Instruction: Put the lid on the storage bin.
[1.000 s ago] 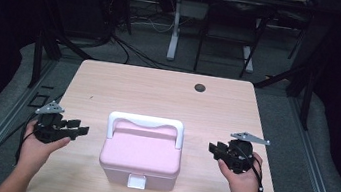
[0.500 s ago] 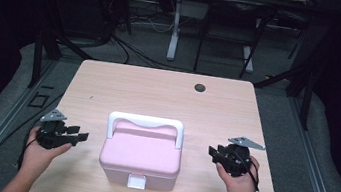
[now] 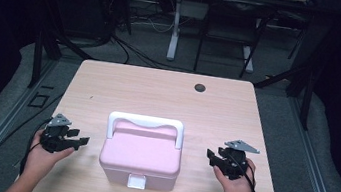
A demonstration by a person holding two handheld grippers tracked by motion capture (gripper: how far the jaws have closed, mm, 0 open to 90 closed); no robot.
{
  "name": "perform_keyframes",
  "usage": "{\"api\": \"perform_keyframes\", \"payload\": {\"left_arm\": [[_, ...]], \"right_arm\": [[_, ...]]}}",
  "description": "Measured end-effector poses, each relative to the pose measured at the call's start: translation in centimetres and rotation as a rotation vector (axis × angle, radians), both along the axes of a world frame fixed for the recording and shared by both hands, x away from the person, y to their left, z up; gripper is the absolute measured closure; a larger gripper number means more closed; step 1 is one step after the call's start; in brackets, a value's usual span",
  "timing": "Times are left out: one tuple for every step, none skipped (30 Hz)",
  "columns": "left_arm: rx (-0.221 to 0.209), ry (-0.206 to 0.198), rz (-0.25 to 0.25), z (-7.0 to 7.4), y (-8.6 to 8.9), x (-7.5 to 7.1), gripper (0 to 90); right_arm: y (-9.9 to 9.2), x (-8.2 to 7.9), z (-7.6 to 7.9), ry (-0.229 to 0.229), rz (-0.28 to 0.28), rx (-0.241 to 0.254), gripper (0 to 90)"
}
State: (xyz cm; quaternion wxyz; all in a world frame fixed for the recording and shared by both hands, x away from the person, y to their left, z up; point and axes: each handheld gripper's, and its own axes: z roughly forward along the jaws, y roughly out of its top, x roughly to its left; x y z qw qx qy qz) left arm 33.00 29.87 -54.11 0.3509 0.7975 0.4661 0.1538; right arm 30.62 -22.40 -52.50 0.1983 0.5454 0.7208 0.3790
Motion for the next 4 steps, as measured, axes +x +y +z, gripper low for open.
{"api": "perform_keyframes", "payload": {"left_arm": [[0.001, 0.005, -0.008, -0.06, -0.08, 0.07, 44.4], [0.006, 0.003, -0.012, -0.15, -0.2, 0.12, 44.0], [0.008, 0.006, -0.013, -0.18, -0.26, 0.14, 43.7], [0.01, 0.007, -0.018, -0.21, -0.31, 0.19, 43.5]], "right_arm": [[0.05, -0.03, -0.03, -0.009, 0.004, -0.014, 53.2], [0.09, -0.1, -0.01, -0.025, 0.01, -0.019, 53.0], [0.18, -0.27, 0.14, -0.059, 0.012, -0.03, 51.0], [0.34, -0.43, 0.29, -0.092, -0.012, -0.063, 49.0]]}}
